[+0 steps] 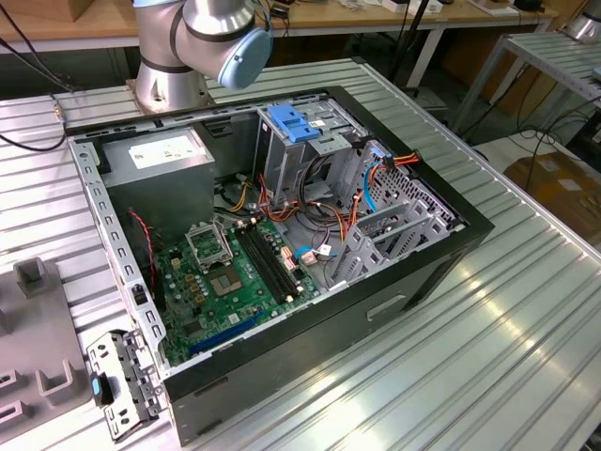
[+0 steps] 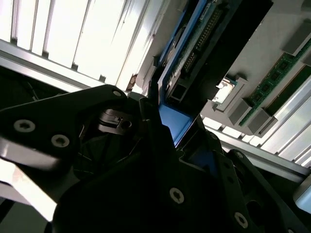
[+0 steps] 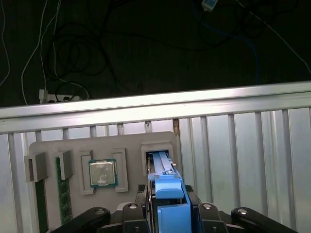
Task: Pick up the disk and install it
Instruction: 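Pick up the disk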
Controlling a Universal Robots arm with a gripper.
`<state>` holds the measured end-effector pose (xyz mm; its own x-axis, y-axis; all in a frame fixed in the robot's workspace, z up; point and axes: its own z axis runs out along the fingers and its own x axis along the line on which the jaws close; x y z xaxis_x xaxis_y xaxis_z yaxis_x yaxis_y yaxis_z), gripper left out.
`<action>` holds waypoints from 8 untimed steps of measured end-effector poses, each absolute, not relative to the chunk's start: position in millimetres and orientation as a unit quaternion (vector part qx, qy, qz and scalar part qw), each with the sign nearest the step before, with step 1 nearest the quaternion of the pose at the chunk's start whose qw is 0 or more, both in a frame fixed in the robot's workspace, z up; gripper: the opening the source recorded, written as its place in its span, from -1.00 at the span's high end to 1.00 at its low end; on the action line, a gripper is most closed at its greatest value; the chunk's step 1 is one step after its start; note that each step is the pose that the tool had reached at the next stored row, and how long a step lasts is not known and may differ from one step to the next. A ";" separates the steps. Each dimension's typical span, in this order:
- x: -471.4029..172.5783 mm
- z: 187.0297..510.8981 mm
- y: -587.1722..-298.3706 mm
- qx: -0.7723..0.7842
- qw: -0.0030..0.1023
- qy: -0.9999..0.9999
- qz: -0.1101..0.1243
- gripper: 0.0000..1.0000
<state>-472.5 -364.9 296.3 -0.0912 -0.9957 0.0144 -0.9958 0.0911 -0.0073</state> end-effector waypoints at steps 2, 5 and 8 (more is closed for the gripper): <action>-472.5 295.8 -364.9 0.674 0.002 -0.739 0.008 0.15; -472.5 295.5 -364.9 0.674 0.002 -0.739 0.008 0.15; -472.9 295.4 -364.9 0.674 0.002 -0.739 0.008 0.15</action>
<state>-472.9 -364.9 295.4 -0.0913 -0.9957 0.0141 -0.9958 0.0911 -0.0097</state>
